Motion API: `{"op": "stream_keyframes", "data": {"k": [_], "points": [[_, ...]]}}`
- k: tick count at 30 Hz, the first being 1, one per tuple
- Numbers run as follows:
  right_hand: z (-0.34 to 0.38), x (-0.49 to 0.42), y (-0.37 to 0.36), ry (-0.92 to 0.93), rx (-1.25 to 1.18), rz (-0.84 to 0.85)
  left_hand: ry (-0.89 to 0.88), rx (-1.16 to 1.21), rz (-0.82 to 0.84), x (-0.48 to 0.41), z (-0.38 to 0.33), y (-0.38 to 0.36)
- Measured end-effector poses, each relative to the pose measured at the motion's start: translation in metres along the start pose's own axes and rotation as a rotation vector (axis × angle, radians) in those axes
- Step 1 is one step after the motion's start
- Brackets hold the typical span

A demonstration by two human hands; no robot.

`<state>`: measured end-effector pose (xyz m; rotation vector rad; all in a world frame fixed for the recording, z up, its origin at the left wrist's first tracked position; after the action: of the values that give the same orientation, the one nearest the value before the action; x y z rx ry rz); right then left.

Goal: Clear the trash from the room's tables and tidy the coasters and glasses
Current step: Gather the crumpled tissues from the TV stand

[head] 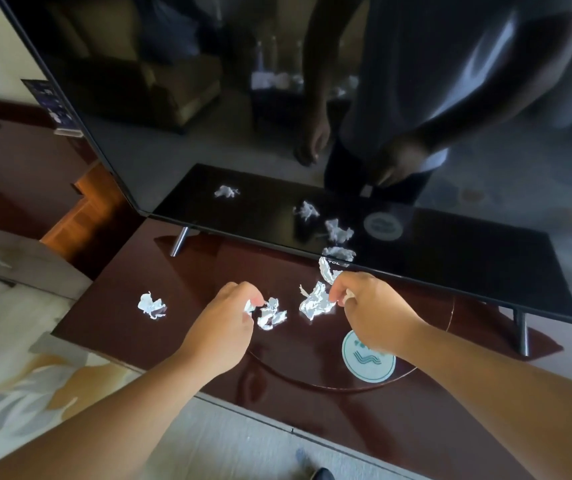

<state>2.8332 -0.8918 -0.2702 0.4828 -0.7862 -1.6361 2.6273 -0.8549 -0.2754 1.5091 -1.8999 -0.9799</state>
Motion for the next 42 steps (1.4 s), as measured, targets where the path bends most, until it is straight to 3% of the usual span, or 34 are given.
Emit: {"op": "stream_keyframes", "data": {"k": [10,16,25,34,42], "points": [[-0.031,-0.011,-0.016,-0.079,-0.001,0.019,0.063,-0.150,0.060,-0.023,0.028,-0.051],[-0.051,-0.013,-0.023,-0.153,0.017,0.018,0.004,-0.288,0.164,-0.037,0.042,-0.092],[-0.057,-0.015,-0.029,-0.205,0.009,-0.018,-0.092,-0.302,0.220,-0.038,0.033,-0.110],[-0.044,-0.018,-0.022,-0.184,0.054,-0.060,-0.056,-0.078,0.224,-0.049,0.024,-0.080],[-0.023,-0.019,0.001,-0.146,0.077,-0.106,-0.075,0.086,0.022,-0.061,0.000,-0.037]]}}
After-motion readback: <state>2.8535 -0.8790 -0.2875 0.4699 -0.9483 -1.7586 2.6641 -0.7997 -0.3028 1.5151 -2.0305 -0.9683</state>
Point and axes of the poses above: each hand's wrist, its own x-axis away from the middle knuckle, its own y-axis out of the back of the hand, z = x × y, the point moved 10 cm from there along -x, towards the middle knuckle, and after that the axes turned 12 degrees about -z, right-handed, at the moved point
